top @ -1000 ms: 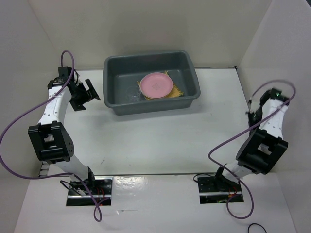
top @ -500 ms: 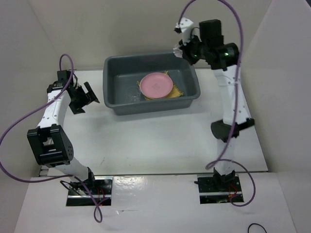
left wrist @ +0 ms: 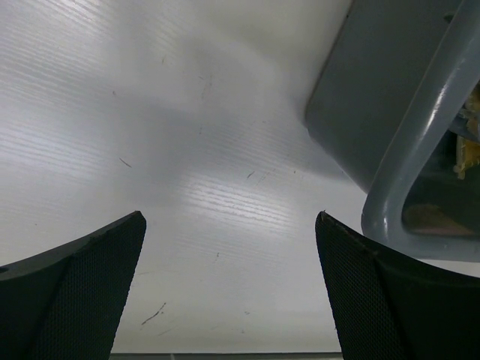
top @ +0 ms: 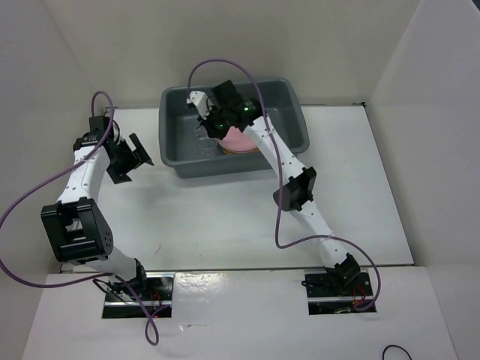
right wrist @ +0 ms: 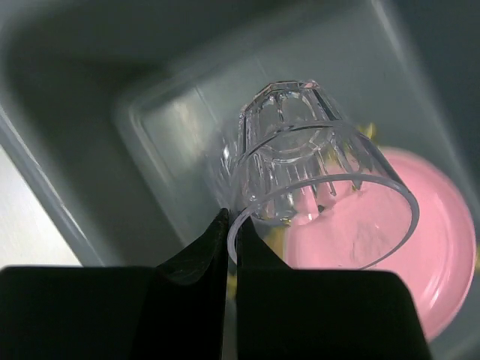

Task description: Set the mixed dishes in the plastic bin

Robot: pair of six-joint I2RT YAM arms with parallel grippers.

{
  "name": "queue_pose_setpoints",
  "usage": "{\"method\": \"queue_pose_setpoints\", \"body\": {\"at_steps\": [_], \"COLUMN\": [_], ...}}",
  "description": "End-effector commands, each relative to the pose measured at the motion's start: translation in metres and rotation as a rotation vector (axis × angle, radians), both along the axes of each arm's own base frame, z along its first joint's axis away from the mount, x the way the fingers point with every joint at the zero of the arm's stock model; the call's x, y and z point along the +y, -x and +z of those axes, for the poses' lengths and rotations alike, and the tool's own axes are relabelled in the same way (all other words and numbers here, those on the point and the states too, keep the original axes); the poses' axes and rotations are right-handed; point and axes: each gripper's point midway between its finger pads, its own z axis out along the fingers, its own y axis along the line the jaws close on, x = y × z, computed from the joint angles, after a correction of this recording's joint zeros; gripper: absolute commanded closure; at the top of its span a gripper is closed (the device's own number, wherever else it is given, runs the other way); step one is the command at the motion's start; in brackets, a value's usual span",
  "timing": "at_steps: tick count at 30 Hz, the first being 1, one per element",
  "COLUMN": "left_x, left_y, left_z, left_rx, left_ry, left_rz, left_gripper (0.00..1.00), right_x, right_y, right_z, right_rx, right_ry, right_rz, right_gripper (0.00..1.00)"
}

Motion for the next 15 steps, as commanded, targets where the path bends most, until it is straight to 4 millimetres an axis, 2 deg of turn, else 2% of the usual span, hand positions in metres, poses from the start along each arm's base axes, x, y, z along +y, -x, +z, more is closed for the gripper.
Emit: {"method": "queue_pose_setpoints", "body": {"at_steps": [1,4,5,7,8,11,14,15], "left_x": [0.004,0.000,-0.001,-0.002,-0.002,0.002,0.005,0.006], "left_y": [0.003,0.011,0.009,0.012,0.012,0.011,0.005,0.001], "left_z": [0.005,-0.007,-0.006,-0.011,-0.011,-0.014,-0.016,-0.016], "left_rx": [-0.029,0.006,-0.004,0.011,0.011,0.018,0.024,0.026], "left_ry": [-0.010,0.014,0.019,0.023,0.023,0.001,-0.010,-0.010], "left_rz": [0.019,0.022,0.017,0.017,0.017,0.016,0.012,0.012], "left_gripper": [0.00,0.00,0.00,0.00,0.00,0.00,0.00,0.00], "right_x": [0.037,0.043,0.047,0.051,0.049,0.057,0.065,0.069], "right_y": [-0.026,-0.029,-0.031,-0.031,-0.037,-0.040,-0.043,-0.041], "right_z": [0.059,0.033,0.020,0.008,-0.002,-0.014,-0.013,-0.018], "right_rx": [-0.229,-0.229,-0.239,-0.251,-0.273,-0.333,-0.393,-0.411], "right_ry": [-0.165,-0.116,-0.083,-0.055,-0.018,0.033,0.054,0.080], "right_rz": [0.020,0.030,0.040,0.061,0.058,0.094,0.118,0.142], "right_gripper": [1.00,1.00,1.00,1.00,1.00,1.00,1.00,1.00]}}
